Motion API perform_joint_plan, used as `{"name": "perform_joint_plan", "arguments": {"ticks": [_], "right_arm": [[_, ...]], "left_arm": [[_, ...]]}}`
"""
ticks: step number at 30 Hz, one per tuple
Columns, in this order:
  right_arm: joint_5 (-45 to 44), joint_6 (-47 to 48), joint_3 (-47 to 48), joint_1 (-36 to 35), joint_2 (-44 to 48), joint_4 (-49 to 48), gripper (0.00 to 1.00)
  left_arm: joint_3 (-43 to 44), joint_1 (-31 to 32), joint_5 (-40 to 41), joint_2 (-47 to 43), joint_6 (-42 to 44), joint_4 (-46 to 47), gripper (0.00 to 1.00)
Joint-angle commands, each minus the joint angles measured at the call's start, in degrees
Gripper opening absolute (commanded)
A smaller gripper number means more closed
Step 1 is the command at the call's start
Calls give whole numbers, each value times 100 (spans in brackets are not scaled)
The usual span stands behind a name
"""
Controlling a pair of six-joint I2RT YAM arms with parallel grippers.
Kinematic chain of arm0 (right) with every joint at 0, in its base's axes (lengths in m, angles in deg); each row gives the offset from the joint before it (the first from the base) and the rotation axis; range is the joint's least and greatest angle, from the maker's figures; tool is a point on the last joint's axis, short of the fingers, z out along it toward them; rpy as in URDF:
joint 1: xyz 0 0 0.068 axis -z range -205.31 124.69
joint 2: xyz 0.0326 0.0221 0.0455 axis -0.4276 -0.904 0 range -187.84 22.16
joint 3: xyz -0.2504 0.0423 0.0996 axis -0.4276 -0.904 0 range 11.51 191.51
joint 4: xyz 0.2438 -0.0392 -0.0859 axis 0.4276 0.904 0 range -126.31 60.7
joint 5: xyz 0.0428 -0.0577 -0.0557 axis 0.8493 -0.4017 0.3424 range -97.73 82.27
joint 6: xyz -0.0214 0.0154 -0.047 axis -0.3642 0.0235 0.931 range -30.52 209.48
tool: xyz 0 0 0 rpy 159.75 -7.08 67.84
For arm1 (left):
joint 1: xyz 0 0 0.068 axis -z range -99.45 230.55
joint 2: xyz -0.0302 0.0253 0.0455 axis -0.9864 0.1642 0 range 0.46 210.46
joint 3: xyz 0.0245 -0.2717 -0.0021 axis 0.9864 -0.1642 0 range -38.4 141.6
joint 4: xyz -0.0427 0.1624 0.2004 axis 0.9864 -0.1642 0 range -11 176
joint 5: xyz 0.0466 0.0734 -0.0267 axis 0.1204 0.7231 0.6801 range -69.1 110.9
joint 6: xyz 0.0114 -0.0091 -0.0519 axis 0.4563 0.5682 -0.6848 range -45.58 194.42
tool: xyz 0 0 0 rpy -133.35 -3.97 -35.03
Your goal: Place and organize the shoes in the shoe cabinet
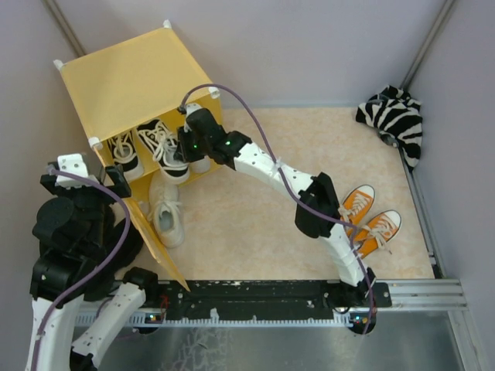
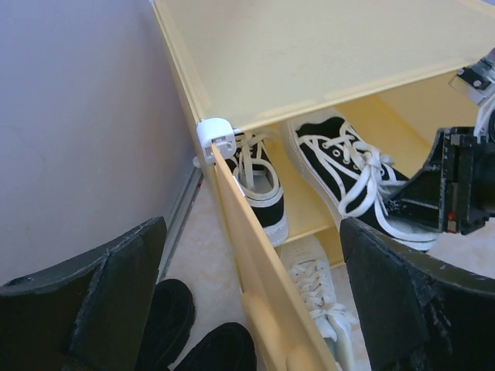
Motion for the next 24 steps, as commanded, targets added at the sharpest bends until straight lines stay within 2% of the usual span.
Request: {"name": "perform_joint_plan", "arguments": {"ticks": [1,4,10,19,24], "right_arm": [[-190,-320,1354,-53,-281,-403,0],[-303,-488,1695,-88,-529,-354,0],[-307,-801,1795,-119,-803,-608,0],[-218,-1098,1248,-142,-284,-774,0],[-350,-1198,1489,-148,-467,-909,0]], "left_arm": [[236,10,-100,-89,-45,-88,99],[277,15,-168,-89,-52,-70,99],[335,15,-322,-34,34,-44,99],[242,15,-281,-63,104,-98,99],[243,15,-282,-26,59,-170,99]]}}
